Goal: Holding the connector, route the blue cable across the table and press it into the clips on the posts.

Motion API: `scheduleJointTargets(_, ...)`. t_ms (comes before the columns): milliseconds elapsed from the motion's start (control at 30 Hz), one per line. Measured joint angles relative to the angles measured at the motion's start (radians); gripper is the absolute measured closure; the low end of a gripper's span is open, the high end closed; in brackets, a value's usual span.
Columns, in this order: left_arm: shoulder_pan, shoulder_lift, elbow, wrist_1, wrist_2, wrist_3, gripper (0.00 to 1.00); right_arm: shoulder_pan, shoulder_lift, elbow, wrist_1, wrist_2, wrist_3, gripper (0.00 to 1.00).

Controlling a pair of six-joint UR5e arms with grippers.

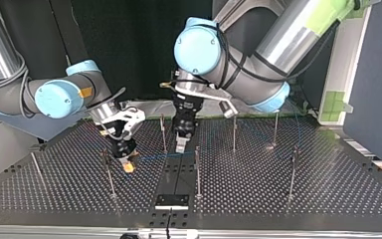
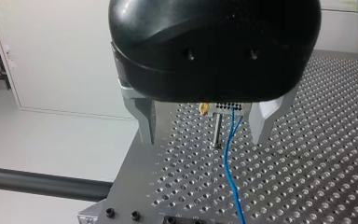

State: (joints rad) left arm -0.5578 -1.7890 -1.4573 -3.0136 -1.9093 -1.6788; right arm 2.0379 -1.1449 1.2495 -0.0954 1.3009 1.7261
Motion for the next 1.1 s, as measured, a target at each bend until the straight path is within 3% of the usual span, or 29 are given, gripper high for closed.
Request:
scheduleJointTargets(267, -0.006, -0.067, 0.067, -0.002, 0.007, 0.011, 0.02, 0.000, 0.001, 0.000, 0.000, 0.000, 0.000, 1.00)
scheduleJointTargets(700, -0.008, -0.105, 0.101, 0.026, -0.092, 0.035, 0.02, 0.004, 0.001, 0.000, 0.000, 0.000, 0.000, 1.00)
scheduleJointTargets(933, -0.020, -0.124, 0.106, 0.031, -0.082, 0.038, 0.02, 0.005, 0.001, 0.000, 0.000, 0.000, 0.001, 1.00)
scheduleJointTargets(1100, -0.029, -0.159, 0.134, 0.014, -0.104, 0.051, 0.02, 0.006, 0.001, 0.000, 0.001, 0.000, 0.001, 1.00)
